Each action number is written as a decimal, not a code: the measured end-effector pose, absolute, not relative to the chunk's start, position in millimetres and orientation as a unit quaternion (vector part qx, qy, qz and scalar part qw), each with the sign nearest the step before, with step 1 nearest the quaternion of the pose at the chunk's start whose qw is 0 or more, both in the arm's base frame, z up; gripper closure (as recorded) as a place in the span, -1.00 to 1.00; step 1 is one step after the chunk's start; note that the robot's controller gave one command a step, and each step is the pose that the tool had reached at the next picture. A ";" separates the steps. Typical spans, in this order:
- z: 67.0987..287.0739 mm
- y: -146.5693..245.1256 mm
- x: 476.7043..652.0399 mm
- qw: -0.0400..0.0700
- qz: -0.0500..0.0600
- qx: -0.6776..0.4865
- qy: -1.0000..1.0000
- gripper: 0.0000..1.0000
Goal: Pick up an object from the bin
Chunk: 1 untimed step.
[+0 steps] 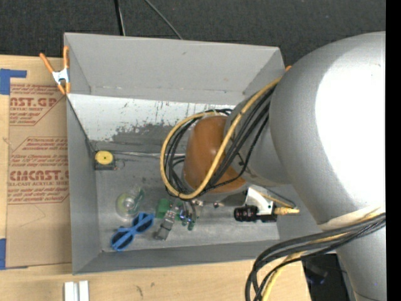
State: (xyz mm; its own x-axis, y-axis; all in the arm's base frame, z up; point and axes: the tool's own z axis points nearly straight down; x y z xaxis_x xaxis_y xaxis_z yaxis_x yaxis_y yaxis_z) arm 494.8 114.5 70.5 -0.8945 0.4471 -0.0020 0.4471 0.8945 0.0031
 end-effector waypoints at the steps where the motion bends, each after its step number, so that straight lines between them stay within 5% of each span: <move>1: 71.6 114.1 494.9 0.000 0.001 0.230 0.973 1.00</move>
Offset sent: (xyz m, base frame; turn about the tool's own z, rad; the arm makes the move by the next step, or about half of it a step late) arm 0.0000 0.0000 0.0000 0.0000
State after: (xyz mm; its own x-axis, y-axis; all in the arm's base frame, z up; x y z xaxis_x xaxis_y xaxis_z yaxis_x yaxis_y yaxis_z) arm 494.9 114.1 71.6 -0.8944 0.4473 0.0001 0.4473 0.8944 0.0018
